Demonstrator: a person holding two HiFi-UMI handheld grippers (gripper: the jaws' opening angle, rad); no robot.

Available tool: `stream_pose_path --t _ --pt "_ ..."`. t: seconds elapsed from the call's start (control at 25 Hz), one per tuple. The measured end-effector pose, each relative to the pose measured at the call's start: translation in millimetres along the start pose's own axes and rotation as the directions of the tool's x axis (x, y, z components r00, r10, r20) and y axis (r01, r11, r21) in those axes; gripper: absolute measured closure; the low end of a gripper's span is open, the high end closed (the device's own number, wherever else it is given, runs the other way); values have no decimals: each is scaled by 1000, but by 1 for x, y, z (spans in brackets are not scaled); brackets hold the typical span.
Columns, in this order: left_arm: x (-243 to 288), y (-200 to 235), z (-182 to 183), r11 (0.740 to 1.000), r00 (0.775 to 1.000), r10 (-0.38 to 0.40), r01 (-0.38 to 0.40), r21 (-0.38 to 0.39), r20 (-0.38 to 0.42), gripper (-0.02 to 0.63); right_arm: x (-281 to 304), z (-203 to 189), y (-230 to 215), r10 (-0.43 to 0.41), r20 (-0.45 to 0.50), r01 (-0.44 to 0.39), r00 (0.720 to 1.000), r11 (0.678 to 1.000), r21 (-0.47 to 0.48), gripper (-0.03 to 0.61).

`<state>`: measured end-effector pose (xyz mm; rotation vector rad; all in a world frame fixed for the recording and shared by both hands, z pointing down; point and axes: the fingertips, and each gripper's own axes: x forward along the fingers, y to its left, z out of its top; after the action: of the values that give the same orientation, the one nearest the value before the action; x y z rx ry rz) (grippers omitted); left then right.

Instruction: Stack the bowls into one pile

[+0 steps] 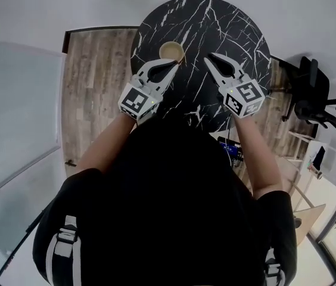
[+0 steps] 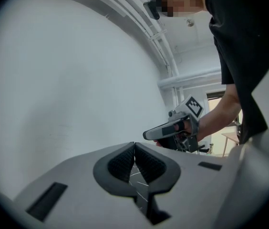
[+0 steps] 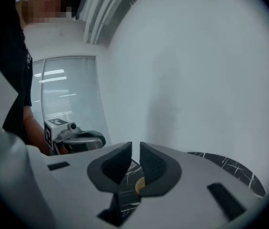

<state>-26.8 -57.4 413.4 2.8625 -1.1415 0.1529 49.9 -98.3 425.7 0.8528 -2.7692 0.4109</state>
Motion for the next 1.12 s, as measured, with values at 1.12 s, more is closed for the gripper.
stream_pose_path --t 1.12 --pt "11 -54 67 997 994 -80 78 20 75 609 -82 47 49 -50 202 81 978 986 -147 575"
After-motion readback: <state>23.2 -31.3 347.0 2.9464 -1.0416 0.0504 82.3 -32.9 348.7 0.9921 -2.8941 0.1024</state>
